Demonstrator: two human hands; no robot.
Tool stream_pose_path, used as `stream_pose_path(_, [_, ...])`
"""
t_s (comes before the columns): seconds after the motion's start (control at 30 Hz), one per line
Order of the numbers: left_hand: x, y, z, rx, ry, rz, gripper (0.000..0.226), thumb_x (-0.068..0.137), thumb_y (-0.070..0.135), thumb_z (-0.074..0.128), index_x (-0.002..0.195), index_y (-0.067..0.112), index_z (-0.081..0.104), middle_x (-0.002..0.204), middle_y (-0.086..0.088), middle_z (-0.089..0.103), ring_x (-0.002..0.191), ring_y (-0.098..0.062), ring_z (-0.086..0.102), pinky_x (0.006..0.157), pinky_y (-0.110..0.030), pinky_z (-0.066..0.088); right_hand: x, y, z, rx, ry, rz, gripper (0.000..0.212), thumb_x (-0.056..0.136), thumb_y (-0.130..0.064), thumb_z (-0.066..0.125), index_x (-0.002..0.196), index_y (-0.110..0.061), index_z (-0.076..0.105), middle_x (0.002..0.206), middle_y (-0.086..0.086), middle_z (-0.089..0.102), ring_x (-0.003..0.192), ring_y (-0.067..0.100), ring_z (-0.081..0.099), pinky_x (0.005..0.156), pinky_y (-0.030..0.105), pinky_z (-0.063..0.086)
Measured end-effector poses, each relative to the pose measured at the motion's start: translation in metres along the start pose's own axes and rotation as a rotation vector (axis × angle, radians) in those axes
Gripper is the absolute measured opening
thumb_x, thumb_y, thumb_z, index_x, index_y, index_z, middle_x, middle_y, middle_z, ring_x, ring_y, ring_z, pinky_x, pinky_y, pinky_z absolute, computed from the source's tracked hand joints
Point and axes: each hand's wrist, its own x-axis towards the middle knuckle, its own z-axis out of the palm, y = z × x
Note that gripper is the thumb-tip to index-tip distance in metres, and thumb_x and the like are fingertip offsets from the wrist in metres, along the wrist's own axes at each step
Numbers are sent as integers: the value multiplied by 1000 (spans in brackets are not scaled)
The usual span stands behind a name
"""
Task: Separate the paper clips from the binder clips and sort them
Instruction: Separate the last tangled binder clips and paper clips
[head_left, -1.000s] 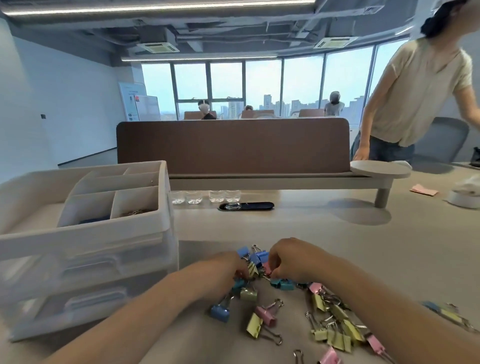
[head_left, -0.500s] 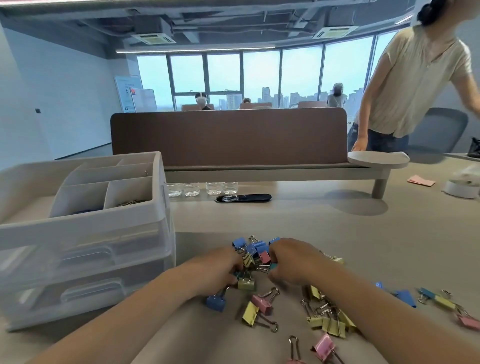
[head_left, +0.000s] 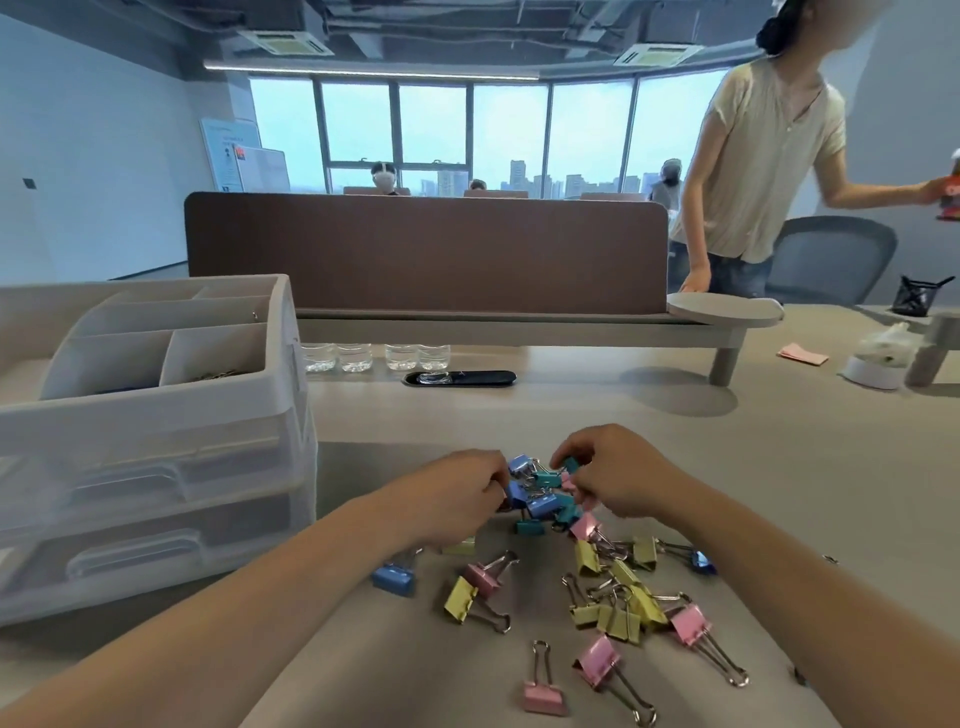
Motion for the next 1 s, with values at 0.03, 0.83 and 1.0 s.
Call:
stream_pose_path(0.03, [4, 5, 3, 19, -28, 1, 22, 101, 23, 33, 107, 22, 54, 101, -1, 57, 89, -18, 54, 77, -34, 47, -1, 4, -1, 9, 16, 11, 25, 91, 0, 56, 107, -15, 69, 85, -7, 59, 66, 4, 57, 55, 14, 45])
stream_pose_path(0.83, [24, 23, 42, 478, 118, 103, 30, 97, 41, 48, 105, 14, 60, 100, -5, 63, 81, -18, 54, 70, -29, 41, 7, 14, 23, -298, -115, 73, 27, 86, -44, 69, 88, -20, 57, 81, -3, 64, 73, 12, 59, 73, 31, 51])
stream_pose_path(1.0, [24, 21, 45, 426, 106, 85, 29, 97, 39, 50, 110, 14, 60, 106, -5, 62, 90, -20, 59, 74, -31, 44, 6, 13, 29, -343, -105, 48, 31, 86, -48, 66, 92, -20, 55, 86, -2, 59, 75, 13, 53, 65, 27, 44])
